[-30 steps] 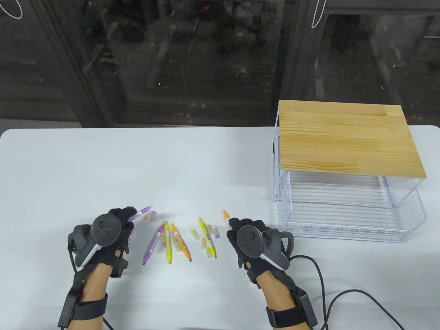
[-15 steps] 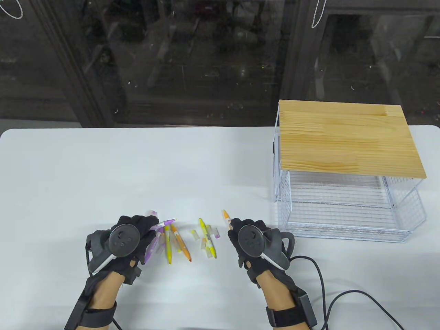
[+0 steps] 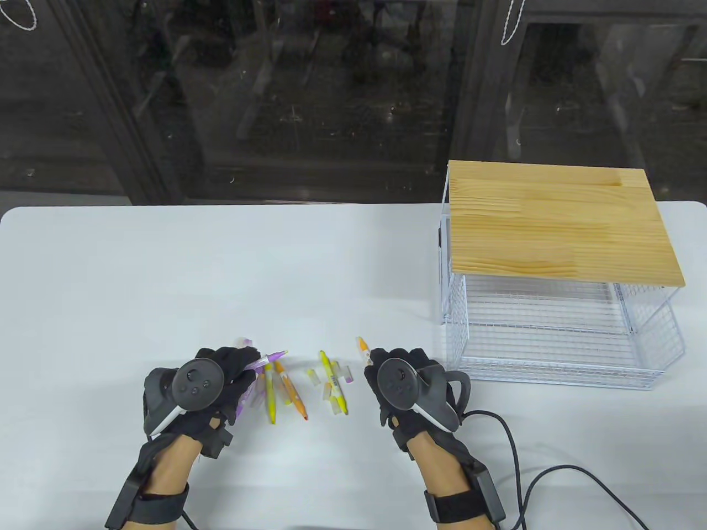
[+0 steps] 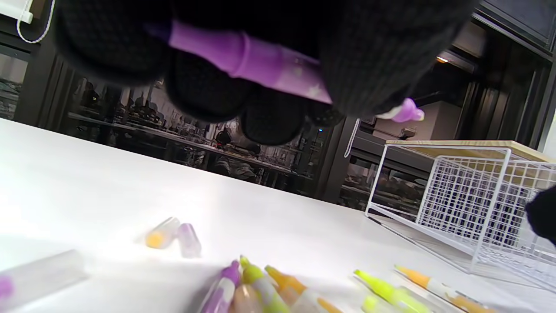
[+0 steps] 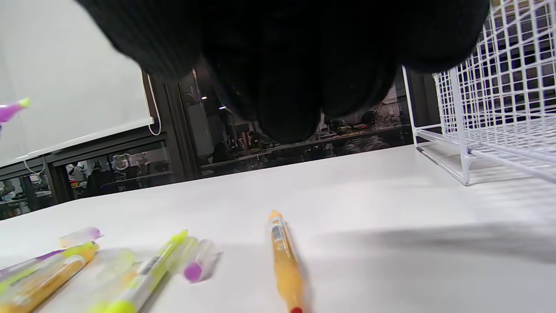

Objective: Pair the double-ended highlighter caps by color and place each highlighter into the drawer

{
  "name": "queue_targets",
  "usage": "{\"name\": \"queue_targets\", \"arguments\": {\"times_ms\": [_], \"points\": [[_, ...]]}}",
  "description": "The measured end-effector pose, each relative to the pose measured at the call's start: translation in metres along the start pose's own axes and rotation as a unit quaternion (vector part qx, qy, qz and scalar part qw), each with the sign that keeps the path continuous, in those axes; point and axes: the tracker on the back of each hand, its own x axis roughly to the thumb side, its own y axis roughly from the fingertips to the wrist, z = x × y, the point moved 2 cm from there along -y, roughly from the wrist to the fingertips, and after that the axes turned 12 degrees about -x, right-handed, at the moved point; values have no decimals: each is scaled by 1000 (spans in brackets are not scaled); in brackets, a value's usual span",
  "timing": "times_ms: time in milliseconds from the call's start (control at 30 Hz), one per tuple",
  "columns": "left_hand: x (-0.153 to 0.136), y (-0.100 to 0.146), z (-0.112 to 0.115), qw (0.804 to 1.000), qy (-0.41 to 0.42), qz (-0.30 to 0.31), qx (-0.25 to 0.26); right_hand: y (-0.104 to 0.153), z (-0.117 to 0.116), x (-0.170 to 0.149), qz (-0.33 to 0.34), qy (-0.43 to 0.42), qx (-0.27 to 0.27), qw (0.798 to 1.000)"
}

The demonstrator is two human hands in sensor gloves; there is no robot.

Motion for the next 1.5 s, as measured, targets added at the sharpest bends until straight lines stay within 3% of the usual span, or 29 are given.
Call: {"name": "queue_targets", "arguments": {"times_ms": [233,433,767,1500], "points": [[-2,0,-1,1000,23,0,-3,-24,-11,24,-18,36,49,998],[-8,1,-1,999,30,-8,-6,-37,-42,36,-29,79,95,992],[-9,1,-1,999,41,-15,-12,-33,-63,38,-4,127,60,990],[-11,4,-1,998,49,-21,-16,-27,-75,45,6,175,77,982]]}}
